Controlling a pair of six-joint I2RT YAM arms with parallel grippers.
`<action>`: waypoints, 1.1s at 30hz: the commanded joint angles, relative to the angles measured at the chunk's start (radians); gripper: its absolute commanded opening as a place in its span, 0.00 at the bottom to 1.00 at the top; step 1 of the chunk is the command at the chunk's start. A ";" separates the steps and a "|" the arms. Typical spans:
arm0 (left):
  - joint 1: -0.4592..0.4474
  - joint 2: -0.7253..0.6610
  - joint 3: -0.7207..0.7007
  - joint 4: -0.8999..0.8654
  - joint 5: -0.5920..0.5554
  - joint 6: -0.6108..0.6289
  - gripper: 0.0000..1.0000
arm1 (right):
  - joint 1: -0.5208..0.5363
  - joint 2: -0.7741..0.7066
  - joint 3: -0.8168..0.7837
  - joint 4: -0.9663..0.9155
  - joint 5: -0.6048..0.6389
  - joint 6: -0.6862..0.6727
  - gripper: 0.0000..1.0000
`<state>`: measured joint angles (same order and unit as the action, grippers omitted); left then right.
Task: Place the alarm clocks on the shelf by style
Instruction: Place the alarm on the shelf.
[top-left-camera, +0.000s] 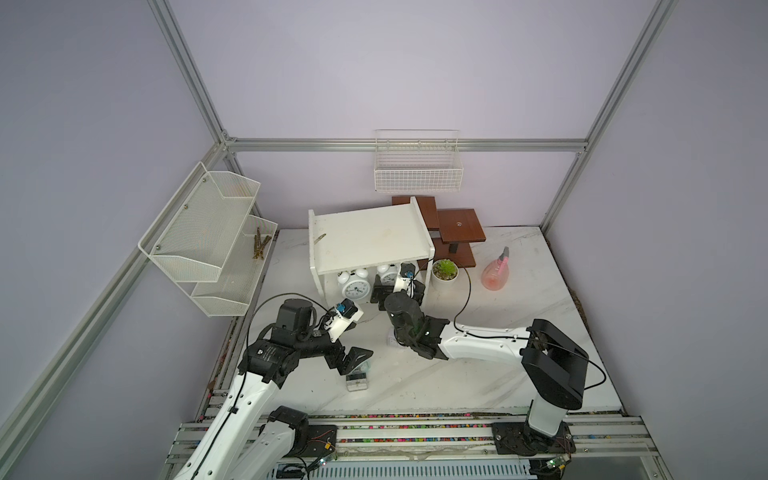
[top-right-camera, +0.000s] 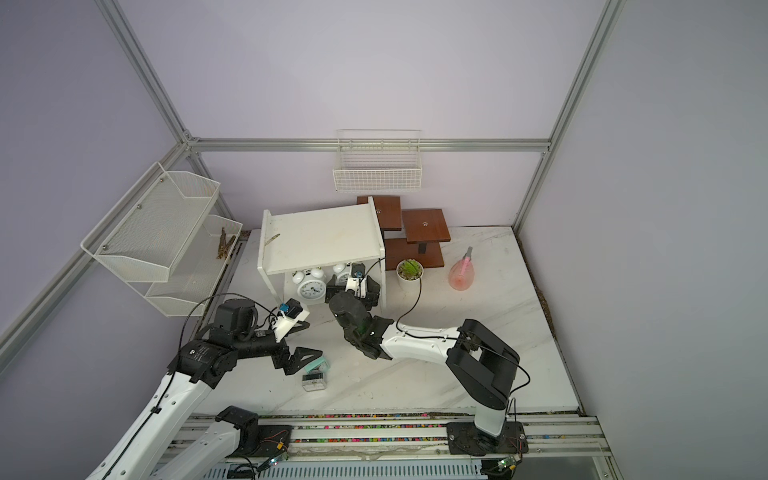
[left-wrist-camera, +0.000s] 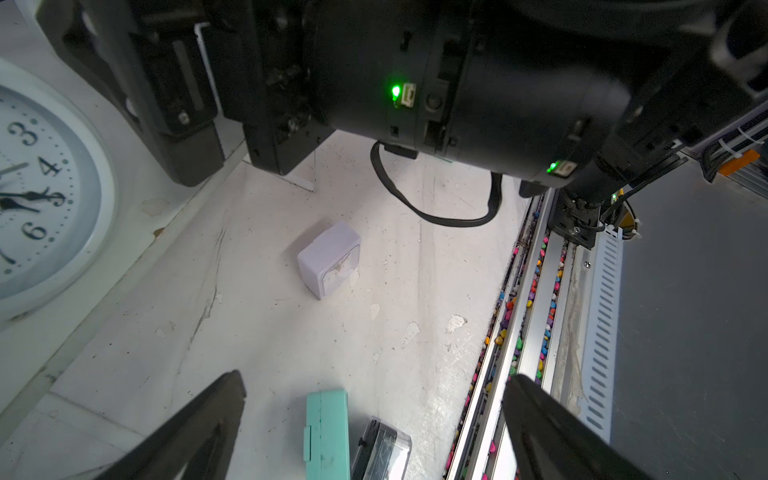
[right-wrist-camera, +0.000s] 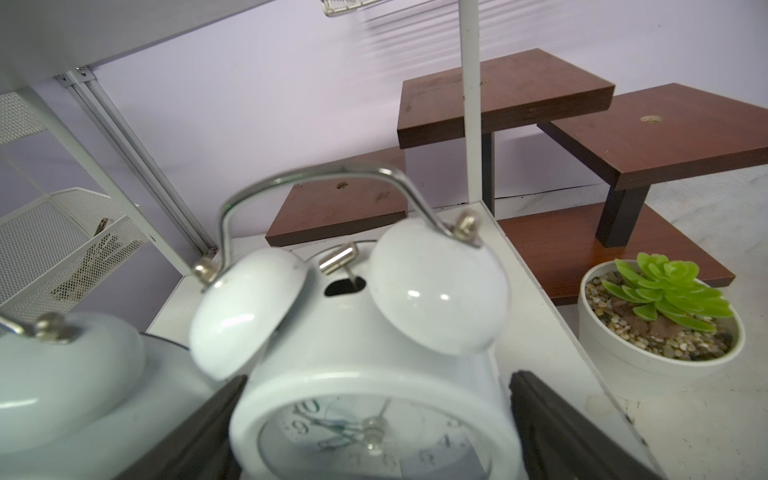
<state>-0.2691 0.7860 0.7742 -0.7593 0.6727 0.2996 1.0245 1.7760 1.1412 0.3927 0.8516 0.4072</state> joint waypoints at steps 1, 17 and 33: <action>0.000 -0.007 0.021 0.003 0.017 0.026 1.00 | 0.015 -0.058 -0.019 -0.009 0.020 0.009 0.99; -0.002 -0.003 0.025 -0.058 -0.068 0.132 1.00 | 0.154 -0.291 -0.178 -0.323 -0.099 0.164 1.00; -0.023 -0.052 0.009 -0.101 -0.139 0.161 1.00 | 0.338 -0.245 -0.324 -0.232 -0.285 0.317 0.89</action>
<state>-0.2852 0.7578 0.7742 -0.8555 0.5411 0.4564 1.3293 1.4837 0.8104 0.1425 0.5449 0.6521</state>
